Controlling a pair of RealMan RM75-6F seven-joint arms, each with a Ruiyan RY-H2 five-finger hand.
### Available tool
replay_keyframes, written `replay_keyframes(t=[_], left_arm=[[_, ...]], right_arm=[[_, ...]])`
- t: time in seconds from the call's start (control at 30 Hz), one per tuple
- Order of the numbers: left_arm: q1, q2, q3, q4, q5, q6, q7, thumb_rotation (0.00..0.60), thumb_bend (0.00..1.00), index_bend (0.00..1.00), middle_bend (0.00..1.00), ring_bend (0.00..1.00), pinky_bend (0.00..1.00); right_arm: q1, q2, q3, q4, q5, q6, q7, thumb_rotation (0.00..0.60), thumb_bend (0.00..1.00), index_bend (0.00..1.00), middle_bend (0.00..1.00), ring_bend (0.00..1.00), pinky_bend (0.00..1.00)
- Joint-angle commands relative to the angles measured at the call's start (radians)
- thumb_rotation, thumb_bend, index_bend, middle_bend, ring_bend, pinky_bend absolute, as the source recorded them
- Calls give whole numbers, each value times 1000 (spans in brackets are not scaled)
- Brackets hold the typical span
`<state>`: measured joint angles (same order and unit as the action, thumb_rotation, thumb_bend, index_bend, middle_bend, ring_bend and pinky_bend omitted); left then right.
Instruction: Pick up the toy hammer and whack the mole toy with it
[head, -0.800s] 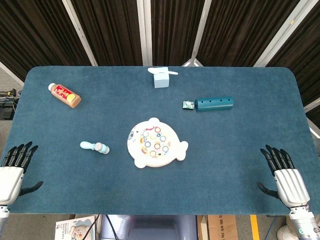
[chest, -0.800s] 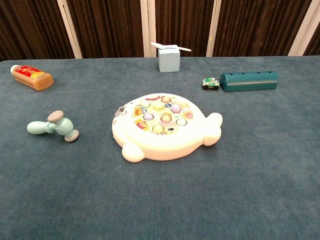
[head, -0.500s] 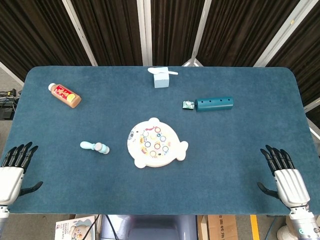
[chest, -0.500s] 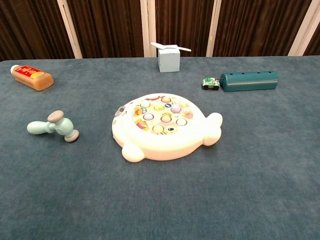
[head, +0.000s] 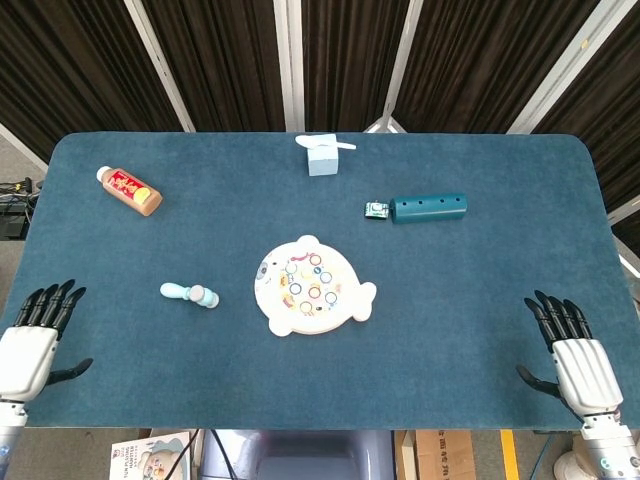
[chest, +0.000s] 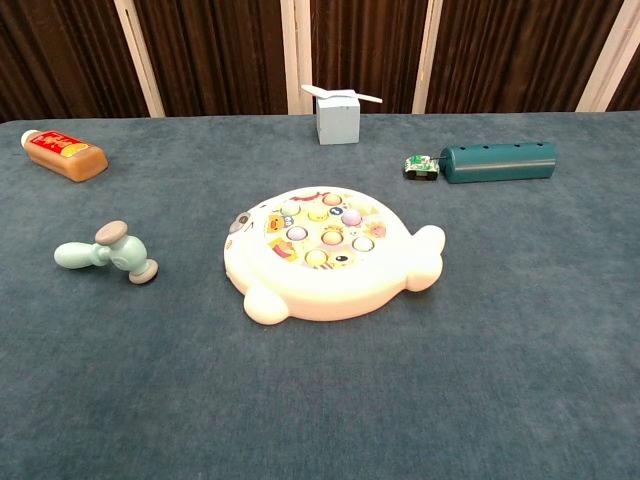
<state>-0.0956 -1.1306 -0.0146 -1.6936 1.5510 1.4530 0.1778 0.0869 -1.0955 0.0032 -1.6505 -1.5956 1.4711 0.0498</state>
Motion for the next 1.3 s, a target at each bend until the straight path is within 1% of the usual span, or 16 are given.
replay_keyframes(t=[0.03, 0.1, 0.2, 0.23, 0.27, 0.37, 0.47, 0.63, 0.93, 1.1, 1.3], left_arm=[[-50, 11, -31, -42, -33, -62, 50, 600, 7, 20, 0, 0, 0], [-84, 12, -56, -69, -62, -102, 79, 600, 24, 62, 0, 0, 0], [-140, 11, -97, -109, -123, -175, 114, 600, 81, 162, 7, 0, 0], [-158, 10, -110, -117, -145, -198, 126, 600, 89, 176, 10, 0, 0], [-186, 9, -130, -125, -177, -232, 149, 600, 112, 220, 23, 0, 0], [-237, 2, -161, -128, -239, -289, 200, 600, 169, 352, 69, 0, 0], [-300, -7, -187, -127, -320, -363, 260, 600, 207, 415, 101, 0, 0], [-371, -39, -195, -103, -424, -436, 345, 600, 273, 461, 119, 0, 0], [-459, -134, -182, -38, -553, -474, 458, 600, 370, 468, 120, 0, 4], [-493, -175, -168, -10, -603, -474, 498, 600, 388, 475, 120, 0, 5], [-518, -212, -153, 17, -631, -470, 523, 600, 392, 482, 121, 0, 4]], right_arm=[[2, -1, 0, -1, -1, -4, 2, 600, 212, 0, 0, 0, 0], [4, -2, 1, -3, 1, -7, 4, 600, 212, 0, 0, 0, 0], [6, -4, 3, -6, 5, -12, 4, 600, 211, 0, 0, 0, 0], [7, -5, 3, -6, 7, -14, 4, 600, 211, 0, 0, 0, 0], [8, -6, 4, -7, 9, -16, 6, 600, 212, 0, 0, 0, 0], [10, -7, 7, -8, 15, -21, 11, 600, 212, 0, 0, 0, 0], [13, -9, 10, -8, 22, -26, 20, 600, 212, 0, 0, 0, 0], [17, -9, 12, -10, 27, -33, 33, 600, 212, 0, 0, 0, 0], [20, -11, 17, -9, 36, -39, 49, 600, 212, 0, 0, 0, 0], [21, -10, 18, -9, 40, -41, 59, 600, 212, 0, 0, 0, 0], [20, -9, 18, -9, 39, -40, 63, 600, 212, 0, 0, 0, 0]])
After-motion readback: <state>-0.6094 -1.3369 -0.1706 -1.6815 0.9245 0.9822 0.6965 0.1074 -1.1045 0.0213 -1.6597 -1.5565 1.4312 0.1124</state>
